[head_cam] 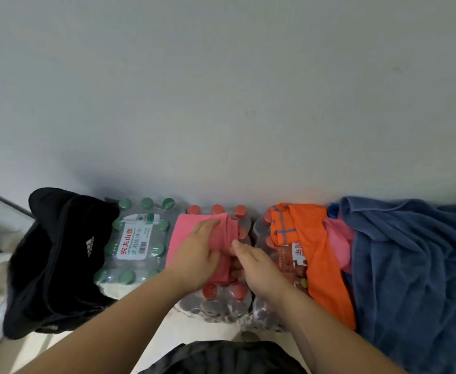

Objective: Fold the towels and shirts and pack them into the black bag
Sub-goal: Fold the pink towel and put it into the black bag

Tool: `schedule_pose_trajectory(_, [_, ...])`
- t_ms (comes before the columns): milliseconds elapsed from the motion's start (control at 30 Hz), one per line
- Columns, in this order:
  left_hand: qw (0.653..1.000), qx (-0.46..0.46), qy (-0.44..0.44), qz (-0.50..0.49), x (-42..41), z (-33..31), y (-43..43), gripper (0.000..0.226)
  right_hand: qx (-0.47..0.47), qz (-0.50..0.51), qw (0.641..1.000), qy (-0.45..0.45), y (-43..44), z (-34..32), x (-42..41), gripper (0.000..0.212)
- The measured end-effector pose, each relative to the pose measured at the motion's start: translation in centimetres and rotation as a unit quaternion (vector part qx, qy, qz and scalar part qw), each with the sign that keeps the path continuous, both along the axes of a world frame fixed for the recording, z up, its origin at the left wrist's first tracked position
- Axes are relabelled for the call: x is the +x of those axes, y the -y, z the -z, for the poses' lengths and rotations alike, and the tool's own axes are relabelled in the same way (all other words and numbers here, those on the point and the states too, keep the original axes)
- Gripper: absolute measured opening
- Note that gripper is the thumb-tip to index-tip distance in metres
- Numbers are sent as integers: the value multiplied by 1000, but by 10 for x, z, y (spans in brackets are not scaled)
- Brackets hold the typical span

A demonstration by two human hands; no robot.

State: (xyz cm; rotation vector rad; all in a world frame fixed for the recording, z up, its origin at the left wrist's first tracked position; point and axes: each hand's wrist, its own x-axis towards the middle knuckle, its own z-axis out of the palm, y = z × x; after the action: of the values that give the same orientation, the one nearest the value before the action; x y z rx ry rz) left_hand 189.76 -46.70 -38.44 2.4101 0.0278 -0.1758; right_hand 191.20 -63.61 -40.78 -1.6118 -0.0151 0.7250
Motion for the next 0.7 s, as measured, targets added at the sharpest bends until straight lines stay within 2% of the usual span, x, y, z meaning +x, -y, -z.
schedule_pose_trajectory(67, [997,63,34,-5,-1,-1,-6,68,25,38,999,-27,2,0,2,39])
schedule_pose_trajectory(133, [982,173,68,21,-1,0,-7,66,40,51,997,-32,6,1,4,39])
schedule_pose_trajectory(233, [950,292,37,101,1,9,1,70,40,34,998,-31,11,2,3,41])
schedule_pose_trajectory(333, [934,328,-45,135,3,28,12,76,31,25,999,-23,12,-1,3,53])
schedule_pose_trajectory(400, [935,329,-55,122,3,37,17,72,3,29,1000,6,13,-5,2,78])
schedule_pose_trajectory(467, [933,336,-65,113,3,39,20,71,-7,23,999,40,15,-1,0,87])
schedule_pose_trajectory(533, [931,340,-70,109,4,39,23,73,-37,11,996,74,18,-1,-1,73])
schedule_pose_trajectory(633, [929,346,-73,110,6,40,25,76,-136,-14,975,174,21,-1,2,38])
schedule_pose_trajectory(667, [930,341,-74,113,6,40,24,77,-153,-21,967,204,20,-2,5,33])
schedule_pose_trajectory(700, [934,330,-71,114,6,40,24,78,-168,-35,957,233,18,-4,8,38])
